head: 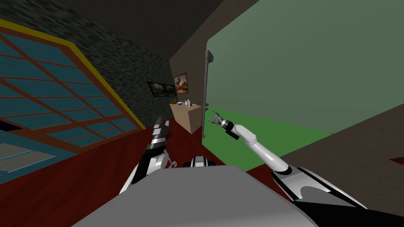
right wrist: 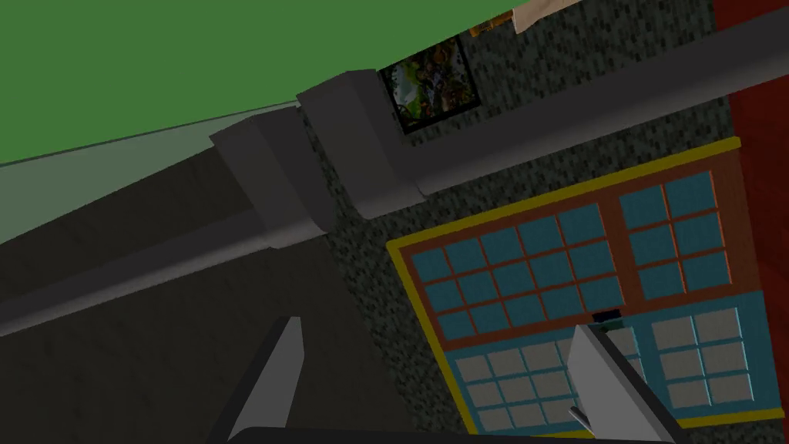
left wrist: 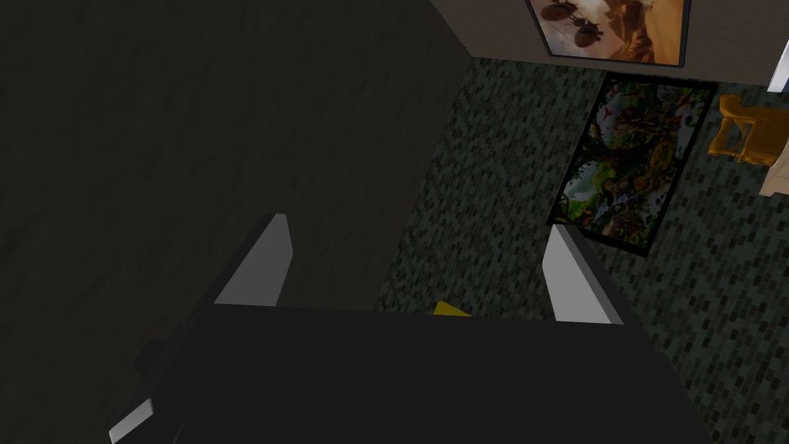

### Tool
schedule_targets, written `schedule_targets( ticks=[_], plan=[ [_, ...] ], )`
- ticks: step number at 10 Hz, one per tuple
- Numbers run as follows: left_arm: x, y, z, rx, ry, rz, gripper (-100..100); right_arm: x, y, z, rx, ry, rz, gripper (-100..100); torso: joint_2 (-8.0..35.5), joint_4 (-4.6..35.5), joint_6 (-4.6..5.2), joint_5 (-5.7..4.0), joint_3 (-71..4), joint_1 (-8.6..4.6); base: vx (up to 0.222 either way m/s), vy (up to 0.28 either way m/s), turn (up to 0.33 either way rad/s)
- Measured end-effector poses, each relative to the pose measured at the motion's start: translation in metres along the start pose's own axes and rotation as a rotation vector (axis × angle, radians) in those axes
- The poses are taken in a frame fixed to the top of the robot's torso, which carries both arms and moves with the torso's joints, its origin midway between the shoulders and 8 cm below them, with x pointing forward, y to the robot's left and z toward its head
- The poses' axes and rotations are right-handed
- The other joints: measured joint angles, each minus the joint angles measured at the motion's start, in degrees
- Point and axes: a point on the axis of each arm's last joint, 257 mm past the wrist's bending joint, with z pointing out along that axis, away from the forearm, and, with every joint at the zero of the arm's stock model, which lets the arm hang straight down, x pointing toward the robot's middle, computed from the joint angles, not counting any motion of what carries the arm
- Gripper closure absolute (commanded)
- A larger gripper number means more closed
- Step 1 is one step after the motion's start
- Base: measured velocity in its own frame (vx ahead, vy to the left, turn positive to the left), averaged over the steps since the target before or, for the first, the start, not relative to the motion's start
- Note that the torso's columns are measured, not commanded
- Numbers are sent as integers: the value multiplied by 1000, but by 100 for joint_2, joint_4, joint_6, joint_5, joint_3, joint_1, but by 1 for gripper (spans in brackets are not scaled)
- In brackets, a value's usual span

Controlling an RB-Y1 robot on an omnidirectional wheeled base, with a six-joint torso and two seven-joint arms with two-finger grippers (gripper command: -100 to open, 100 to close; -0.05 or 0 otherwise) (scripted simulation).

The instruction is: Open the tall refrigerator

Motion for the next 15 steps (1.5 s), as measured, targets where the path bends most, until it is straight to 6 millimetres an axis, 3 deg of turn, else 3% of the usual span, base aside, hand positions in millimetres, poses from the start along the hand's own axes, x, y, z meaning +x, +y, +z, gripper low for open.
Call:
schedule_targets(
  ticks=[7,10,11,12,15],
  plan=[
    [0,0,0,0,0,0,0,36,-21,11,-86,67,-363,-100,-2,-2,0,1,-2,6,86,51,2],
    [0,0,0,0,0,0,0,42,-25,11,-99,78,-402,-100,-25,-2,-11,9,-17,18,43,45,-7],
    [0,0,0,0,0,0,0,42,-25,11,-100,79,-400,100,-25,-5,-16,9,-20,12,3,3,-15],
    [0,0,0,0,0,0,0,41,-30,12,-91,79,-405,100,-23,-24,-14,-2,-14,2,-114,-66,27],
    [0,0,0,0,0,0,0,7,-22,21,-85,1,-399,100,-36,-45,-3,-6,-20,-10,-150,-32,70]
  ],
)
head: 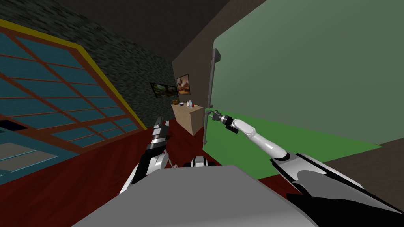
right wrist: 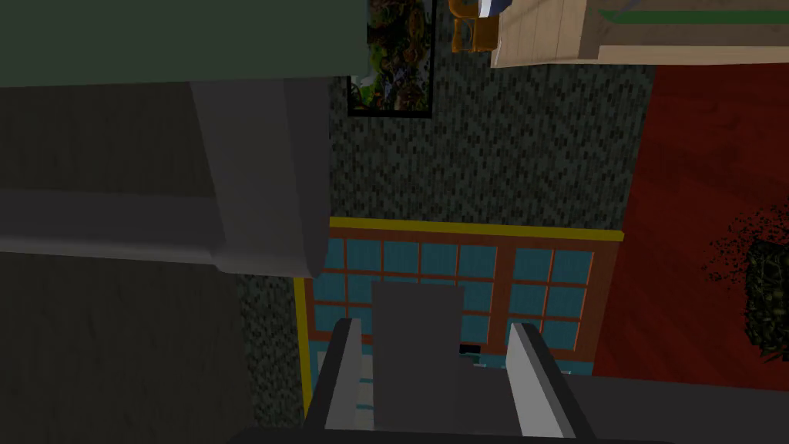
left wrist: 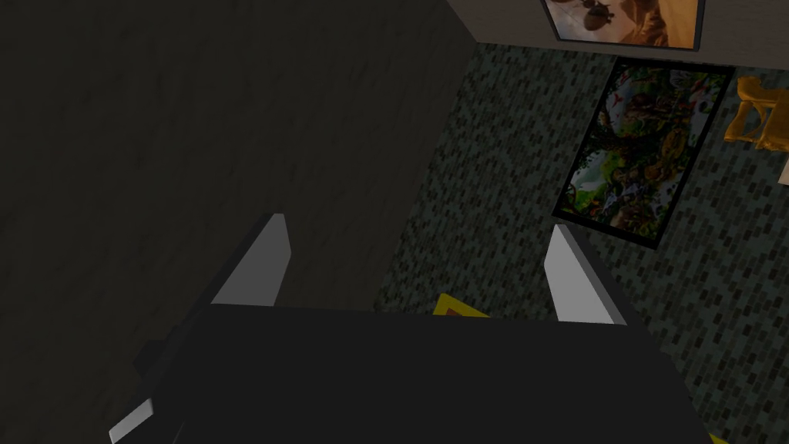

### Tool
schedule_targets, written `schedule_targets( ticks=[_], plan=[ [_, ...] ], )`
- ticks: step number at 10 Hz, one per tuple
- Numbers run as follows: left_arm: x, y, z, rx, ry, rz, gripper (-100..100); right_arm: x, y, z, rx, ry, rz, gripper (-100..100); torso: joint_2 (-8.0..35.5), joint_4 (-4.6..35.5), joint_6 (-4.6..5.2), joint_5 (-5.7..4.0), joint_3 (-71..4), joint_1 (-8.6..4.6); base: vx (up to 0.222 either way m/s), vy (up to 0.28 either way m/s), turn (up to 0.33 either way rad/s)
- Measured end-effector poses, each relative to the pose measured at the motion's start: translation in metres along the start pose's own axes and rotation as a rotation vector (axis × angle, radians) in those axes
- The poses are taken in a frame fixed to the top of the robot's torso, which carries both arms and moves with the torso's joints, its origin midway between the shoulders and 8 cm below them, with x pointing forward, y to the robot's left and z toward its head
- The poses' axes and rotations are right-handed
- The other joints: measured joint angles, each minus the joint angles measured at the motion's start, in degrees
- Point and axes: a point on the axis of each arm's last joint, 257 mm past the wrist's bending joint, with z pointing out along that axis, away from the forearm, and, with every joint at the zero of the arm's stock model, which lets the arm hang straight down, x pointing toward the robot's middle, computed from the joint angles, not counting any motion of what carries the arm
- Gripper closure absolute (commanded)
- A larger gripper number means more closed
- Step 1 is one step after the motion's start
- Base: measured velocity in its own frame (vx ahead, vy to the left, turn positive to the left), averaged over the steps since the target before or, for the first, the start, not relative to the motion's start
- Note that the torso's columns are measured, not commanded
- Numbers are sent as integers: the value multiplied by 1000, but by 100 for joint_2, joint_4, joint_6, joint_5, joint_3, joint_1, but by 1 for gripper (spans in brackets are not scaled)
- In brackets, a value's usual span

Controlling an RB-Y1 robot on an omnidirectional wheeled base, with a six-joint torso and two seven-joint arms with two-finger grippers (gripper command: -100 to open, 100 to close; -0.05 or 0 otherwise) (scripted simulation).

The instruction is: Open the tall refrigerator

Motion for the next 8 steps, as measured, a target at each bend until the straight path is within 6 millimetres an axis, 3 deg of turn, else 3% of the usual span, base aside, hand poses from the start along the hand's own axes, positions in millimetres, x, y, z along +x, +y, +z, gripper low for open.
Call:
schedule_targets(
  ticks=[3,6,8],
  plan=[
    [0,0,0,0,0,0,0,-38,0,4,-12,-79,0,100,-44,-15,8,-11,-27,-17,-135,-46,46],
    [0,0,0,0,0,0,0,-99,-1,6,-8,-201,7,100,-7,-13,-2,-3,4,7,-188,-73,59],
    [0,0,0,0,0,0,0,-114,1,6,-12,-244,14,100,-56,-23,11,-2,-31,4,-97,-15,21]
  ],
)
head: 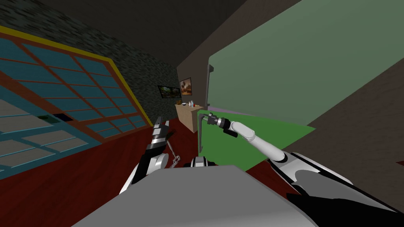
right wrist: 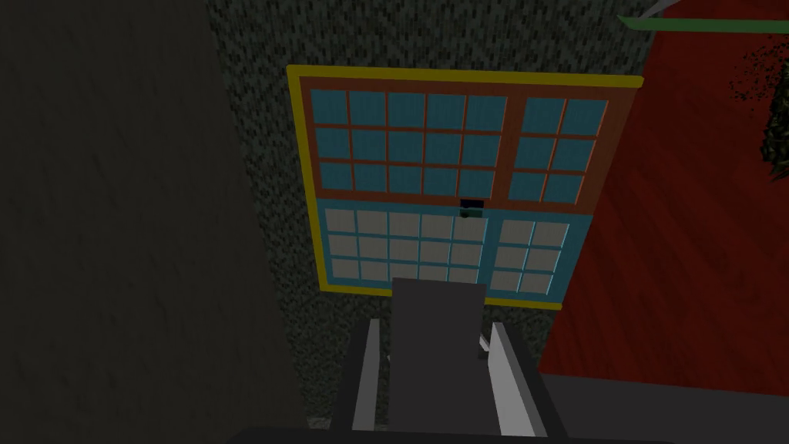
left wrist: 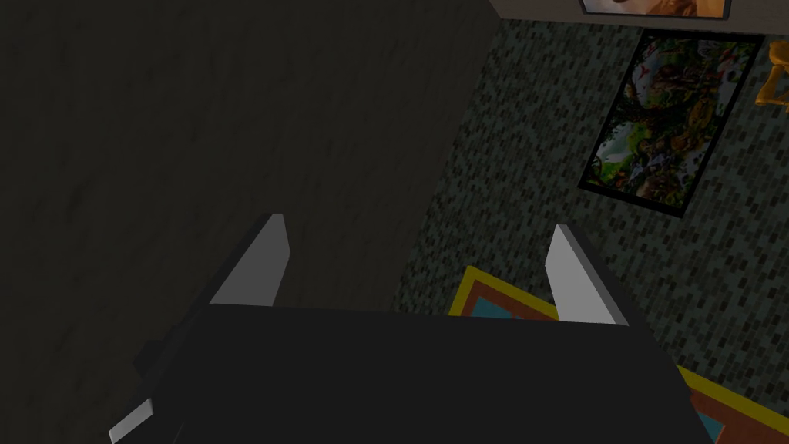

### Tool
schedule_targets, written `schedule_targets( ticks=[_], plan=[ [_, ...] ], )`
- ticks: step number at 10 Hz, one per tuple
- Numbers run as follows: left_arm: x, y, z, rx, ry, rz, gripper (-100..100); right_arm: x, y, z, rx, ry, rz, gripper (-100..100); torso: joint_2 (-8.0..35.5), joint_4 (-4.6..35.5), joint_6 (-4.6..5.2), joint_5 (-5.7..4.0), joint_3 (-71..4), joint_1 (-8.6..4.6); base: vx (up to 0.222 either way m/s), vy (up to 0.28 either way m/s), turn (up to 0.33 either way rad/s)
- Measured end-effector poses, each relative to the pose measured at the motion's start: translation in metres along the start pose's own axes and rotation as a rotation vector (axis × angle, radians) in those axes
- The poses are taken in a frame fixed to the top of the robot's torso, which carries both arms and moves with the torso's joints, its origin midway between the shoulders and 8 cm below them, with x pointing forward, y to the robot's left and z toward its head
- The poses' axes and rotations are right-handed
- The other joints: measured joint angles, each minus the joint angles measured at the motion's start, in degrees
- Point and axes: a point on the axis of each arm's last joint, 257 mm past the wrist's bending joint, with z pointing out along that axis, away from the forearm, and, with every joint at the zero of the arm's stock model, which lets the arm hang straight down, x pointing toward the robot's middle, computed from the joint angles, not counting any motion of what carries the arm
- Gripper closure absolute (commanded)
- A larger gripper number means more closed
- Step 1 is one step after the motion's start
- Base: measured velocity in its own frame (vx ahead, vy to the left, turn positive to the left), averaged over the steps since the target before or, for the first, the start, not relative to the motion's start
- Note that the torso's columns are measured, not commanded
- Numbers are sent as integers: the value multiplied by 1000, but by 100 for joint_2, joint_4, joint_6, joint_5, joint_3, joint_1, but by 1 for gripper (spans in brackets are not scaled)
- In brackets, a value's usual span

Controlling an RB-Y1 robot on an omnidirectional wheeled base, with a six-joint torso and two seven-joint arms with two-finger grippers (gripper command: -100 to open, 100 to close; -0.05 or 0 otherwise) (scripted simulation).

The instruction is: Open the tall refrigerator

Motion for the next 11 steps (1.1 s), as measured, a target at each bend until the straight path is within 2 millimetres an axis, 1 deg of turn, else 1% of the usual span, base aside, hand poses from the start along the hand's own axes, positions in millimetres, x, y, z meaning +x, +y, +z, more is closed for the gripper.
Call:
schedule_targets(
  ticks=[1,2,3,4,5,7,9,11],
  plan=[
    [0,0,0,0,0,0,0,-4,-1,0,1,-9,-2,100,-4,15,-2,2,-6,1,-103,-65,57],
    [0,0,0,0,0,0,0,-19,-1,3,9,-36,-3,100,37,17,-23,9,24,11,-128,-129,105],
    [0,0,0,0,0,0,0,-38,-3,6,10,-76,-4,100,64,24,-21,12,44,17,-184,-119,130],
    [0,0,0,0,0,0,0,-52,-4,5,10,-108,5,100,91,33,-11,8,64,7,-166,-78,110],
    [0,0,0,0,0,0,0,-66,-2,4,6,-137,11,100,101,39,-14,10,76,15,-89,-40,17],
    [0,0,0,0,0,0,0,-82,1,7,1,-172,17,100,100,40,-19,20,76,40,-77,-75,20],
    [0,0,0,0,0,0,0,-117,11,7,-27,-250,32,100,113,70,-11,7,67,2,-121,-138,70],
    [0,0,0,0,0,0,0,-149,13,1,-34,-317,49,100,96,69,-9,10,54,15,-95,-88,41]
  ],
)
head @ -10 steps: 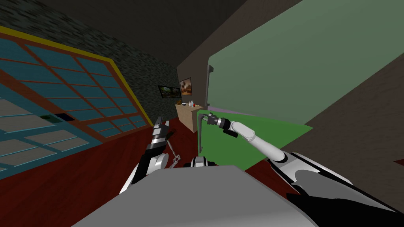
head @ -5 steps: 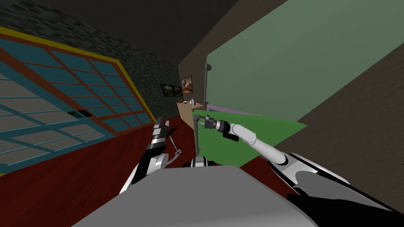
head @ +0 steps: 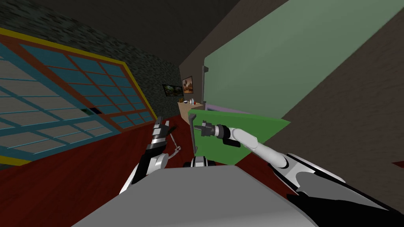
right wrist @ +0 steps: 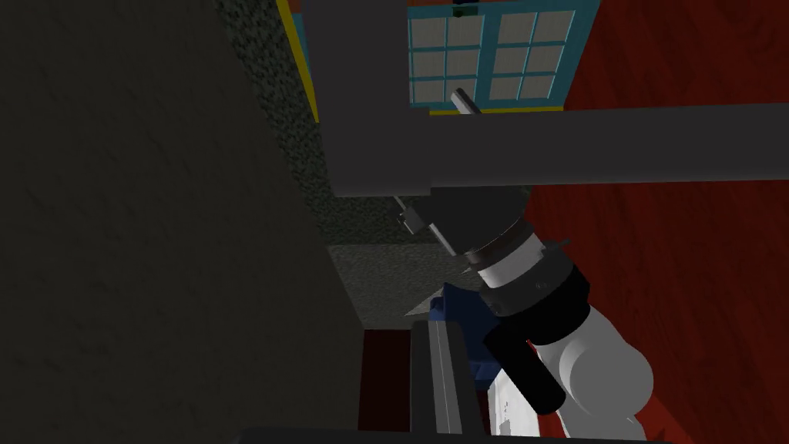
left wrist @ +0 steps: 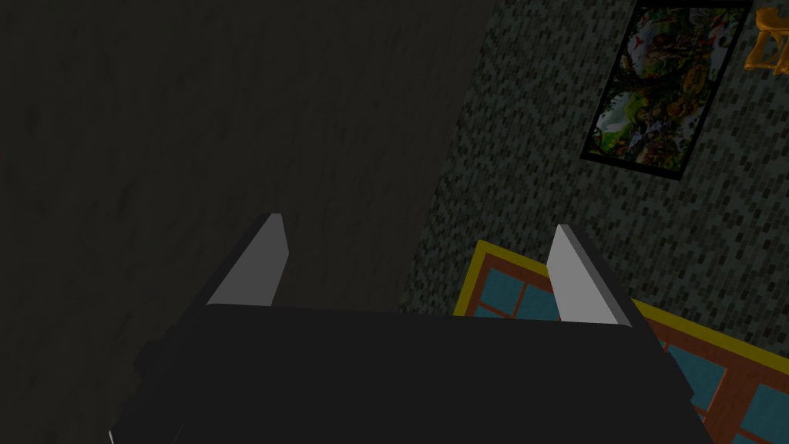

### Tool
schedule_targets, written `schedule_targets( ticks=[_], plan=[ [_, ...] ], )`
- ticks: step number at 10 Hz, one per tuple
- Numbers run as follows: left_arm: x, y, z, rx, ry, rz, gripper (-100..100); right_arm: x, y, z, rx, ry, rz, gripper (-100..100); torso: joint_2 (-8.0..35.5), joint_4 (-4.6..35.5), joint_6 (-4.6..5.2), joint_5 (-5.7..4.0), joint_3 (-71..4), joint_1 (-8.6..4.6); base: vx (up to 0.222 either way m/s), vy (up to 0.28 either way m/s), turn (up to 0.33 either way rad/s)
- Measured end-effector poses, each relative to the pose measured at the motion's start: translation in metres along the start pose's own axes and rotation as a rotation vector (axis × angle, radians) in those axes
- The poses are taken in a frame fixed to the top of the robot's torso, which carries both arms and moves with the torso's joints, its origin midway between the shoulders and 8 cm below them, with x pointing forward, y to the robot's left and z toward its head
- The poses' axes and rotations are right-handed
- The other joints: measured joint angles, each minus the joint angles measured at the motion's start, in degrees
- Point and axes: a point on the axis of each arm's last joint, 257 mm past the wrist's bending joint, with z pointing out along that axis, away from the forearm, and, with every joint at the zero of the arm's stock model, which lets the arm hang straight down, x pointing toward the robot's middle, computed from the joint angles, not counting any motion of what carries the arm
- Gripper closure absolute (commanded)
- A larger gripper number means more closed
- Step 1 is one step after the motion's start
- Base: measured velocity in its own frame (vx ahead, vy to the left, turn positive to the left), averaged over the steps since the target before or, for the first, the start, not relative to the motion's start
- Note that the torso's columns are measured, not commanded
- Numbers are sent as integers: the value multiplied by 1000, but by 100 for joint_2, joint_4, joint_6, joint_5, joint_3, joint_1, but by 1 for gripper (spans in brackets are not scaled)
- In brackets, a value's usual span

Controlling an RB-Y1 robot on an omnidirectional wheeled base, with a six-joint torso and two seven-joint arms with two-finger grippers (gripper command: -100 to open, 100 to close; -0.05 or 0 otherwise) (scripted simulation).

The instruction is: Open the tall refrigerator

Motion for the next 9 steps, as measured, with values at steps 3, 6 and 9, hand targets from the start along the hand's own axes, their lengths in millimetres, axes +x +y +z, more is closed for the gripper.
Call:
schedule_targets(
  ticks=[3,6,9],
  plan=[
    [0,0,0,0,0,0,0,17,-2,-4,-2,33,31,-100,-16,-5,-3,15,-11,46,-45,99,-45],
    [0,0,0,0,0,0,0,43,2,-11,1,91,79,-100,-4,-5,-7,3,-1,6,-44,123,-51],
    [0,0,0,0,0,0,0,78,2,-24,10,164,128,-100,-23,-20,-23,17,-11,51,-49,129,-50]
  ],
)
